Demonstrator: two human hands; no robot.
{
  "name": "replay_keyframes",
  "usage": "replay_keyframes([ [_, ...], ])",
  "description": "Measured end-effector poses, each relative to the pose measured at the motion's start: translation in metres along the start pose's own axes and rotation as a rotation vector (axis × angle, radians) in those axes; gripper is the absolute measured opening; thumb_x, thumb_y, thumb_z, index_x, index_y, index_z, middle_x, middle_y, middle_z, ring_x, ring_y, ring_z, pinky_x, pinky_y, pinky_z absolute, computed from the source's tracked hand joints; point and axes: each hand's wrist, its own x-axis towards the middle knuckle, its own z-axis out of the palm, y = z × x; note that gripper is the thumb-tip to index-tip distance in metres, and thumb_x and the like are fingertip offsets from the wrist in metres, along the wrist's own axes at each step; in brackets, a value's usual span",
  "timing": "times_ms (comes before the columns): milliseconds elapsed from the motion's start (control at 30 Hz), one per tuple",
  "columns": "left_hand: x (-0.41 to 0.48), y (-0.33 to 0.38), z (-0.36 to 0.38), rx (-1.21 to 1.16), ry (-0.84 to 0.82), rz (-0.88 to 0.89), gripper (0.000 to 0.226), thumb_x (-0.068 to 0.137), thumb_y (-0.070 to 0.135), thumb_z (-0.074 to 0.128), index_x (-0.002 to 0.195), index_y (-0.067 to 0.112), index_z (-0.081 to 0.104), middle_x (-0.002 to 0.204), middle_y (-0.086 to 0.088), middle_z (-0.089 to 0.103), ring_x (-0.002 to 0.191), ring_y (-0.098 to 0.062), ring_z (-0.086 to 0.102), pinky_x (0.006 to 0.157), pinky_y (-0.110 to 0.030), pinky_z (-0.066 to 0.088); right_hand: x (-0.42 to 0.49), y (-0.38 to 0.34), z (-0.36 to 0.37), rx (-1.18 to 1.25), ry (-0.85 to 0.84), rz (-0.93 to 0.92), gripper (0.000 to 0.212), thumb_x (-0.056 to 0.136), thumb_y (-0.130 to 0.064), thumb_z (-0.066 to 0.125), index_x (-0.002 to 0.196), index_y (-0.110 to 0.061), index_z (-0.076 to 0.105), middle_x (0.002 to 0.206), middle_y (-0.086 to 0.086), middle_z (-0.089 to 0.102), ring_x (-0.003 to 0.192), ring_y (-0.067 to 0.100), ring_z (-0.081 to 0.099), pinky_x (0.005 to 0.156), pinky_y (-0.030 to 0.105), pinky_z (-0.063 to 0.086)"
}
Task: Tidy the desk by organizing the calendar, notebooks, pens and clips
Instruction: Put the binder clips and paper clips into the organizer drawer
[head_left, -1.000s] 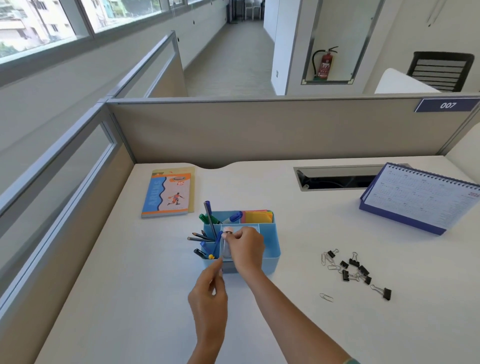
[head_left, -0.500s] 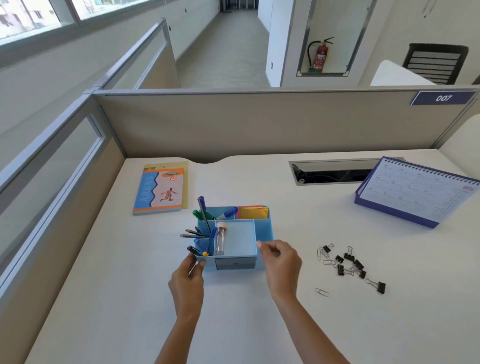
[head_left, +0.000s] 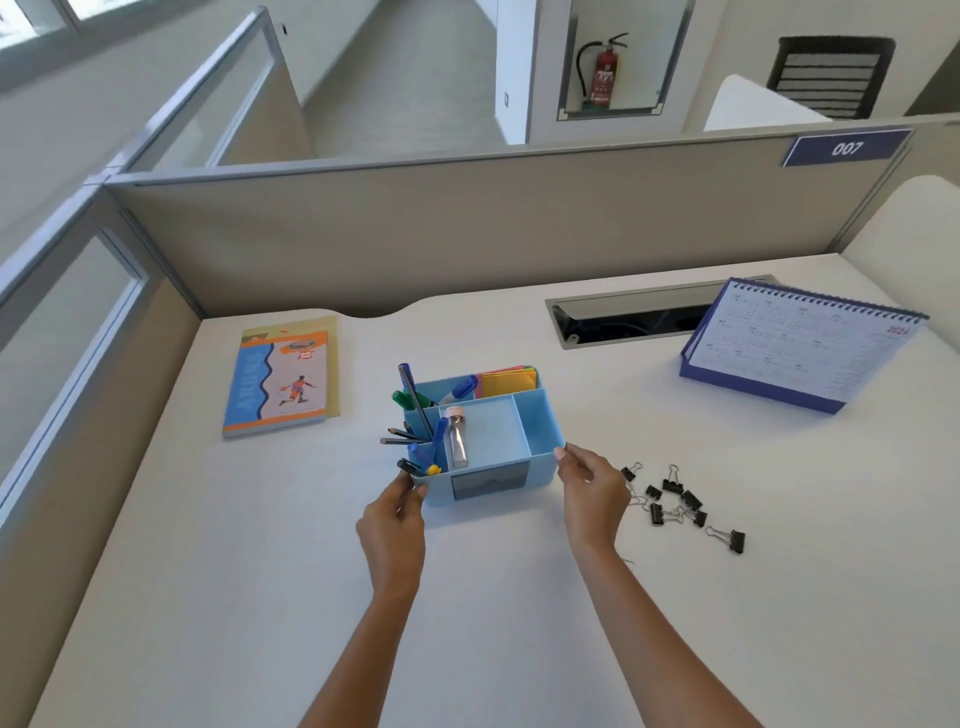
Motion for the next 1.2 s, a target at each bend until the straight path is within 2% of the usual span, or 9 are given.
replay_keyframes([
  [100,0.010,0.008,0.016,0.004,-0.015,0.004,0.033,0.094,0.016,0.059,0.124,0.005,0.062,0.119,-0.009,0.067,0.094,-0.016,0.058,0.084,-0.021,0.039,0.018,-0.003,-0.002,-0.013,0.030,0.004,0.023,0.085,-0.022,0.068,0.103,-0.009,0.072,0.097,0.003,0.072,0.087,0.017,0.068,0.075,0.013,0.045],
  [267,0.029,0.016,0.040,0.030,-0.040,0.021,0.034,0.094,0.018,0.059,0.125,0.006,0.062,0.119,-0.008,0.067,0.095,-0.017,0.059,0.084,-0.022,0.039,0.036,-0.004,0.002,0.125,0.114,0.153,0.014,0.081,-0.026,0.072,0.088,-0.014,0.073,0.086,0.003,0.074,0.083,0.019,0.070,0.077,0.022,0.051],
  [367,0.035,0.018,0.053,0.035,-0.041,0.031,0.033,0.094,0.018,0.059,0.124,0.007,0.063,0.119,-0.008,0.068,0.095,-0.017,0.058,0.085,-0.021,0.038,0.028,0.000,0.011,0.365,0.137,0.350,0.008,0.079,-0.017,0.074,0.077,-0.010,0.070,0.078,0.007,0.071,0.069,0.015,0.068,0.080,0.033,0.058],
  [433,0.037,0.019,0.060,0.035,-0.029,0.037,0.032,0.094,0.018,0.059,0.124,0.007,0.063,0.119,-0.008,0.068,0.095,-0.016,0.057,0.085,-0.021,0.038,0.018,-0.001,0.021,0.536,0.078,0.524,0.008,0.080,-0.007,0.072,0.076,-0.003,0.067,0.076,0.012,0.066,0.064,0.014,0.064,0.078,0.032,0.059],
  [533,0.040,0.019,0.068,0.028,-0.005,0.047,0.031,0.094,0.017,0.059,0.123,0.008,0.064,0.118,-0.008,0.068,0.094,-0.013,0.057,0.085,-0.019,0.038,0.012,-0.006,0.037,0.693,0.024,0.687,0.005,0.082,-0.002,0.070,0.080,-0.001,0.065,0.079,0.013,0.064,0.071,0.019,0.064,0.075,0.030,0.059],
  [667,0.043,0.020,0.074,0.027,0.003,0.058,0.032,0.094,0.017,0.059,0.124,0.008,0.063,0.120,-0.007,0.067,0.099,-0.012,0.058,0.089,-0.018,0.039,0.018,-0.009,0.055,0.696,0.022,0.698,0.009,0.081,-0.006,0.072,0.086,-0.006,0.064,0.089,0.012,0.067,0.082,0.022,0.067,0.079,0.033,0.058],
  [800,0.044,0.018,0.077,0.011,0.007,0.065,0.033,0.094,0.018,0.058,0.125,0.008,0.062,0.121,-0.006,0.067,0.106,-0.019,0.062,0.096,-0.022,0.043,0.024,-0.008,0.065,0.719,0.045,0.692,0.011,0.081,-0.007,0.072,0.087,-0.007,0.063,0.096,0.013,0.069,0.089,0.024,0.069,0.080,0.033,0.057],
  [1033,0.044,0.019,0.082,-0.028,0.028,0.044,0.034,0.093,0.017,0.059,0.126,0.007,0.061,0.123,-0.007,0.066,0.103,-0.010,0.057,0.097,-0.019,0.038,0.022,-0.004,0.068,0.783,0.066,0.683,0.029,0.079,-0.007,0.074,0.104,0.002,0.062,0.106,0.017,0.067,0.091,0.023,0.067,0.085,0.035,0.057],
  [1200,0.044,0.019,0.082,-0.028,0.030,0.030,0.035,0.093,0.018,0.060,0.127,0.008,0.060,0.124,-0.006,0.065,0.104,-0.009,0.057,0.096,-0.018,0.038,0.008,0.005,0.060,0.806,0.046,0.665,0.032,0.078,-0.011,0.076,0.104,0.001,0.063,0.104,0.016,0.068,0.093,0.023,0.067,0.086,0.034,0.056],
])
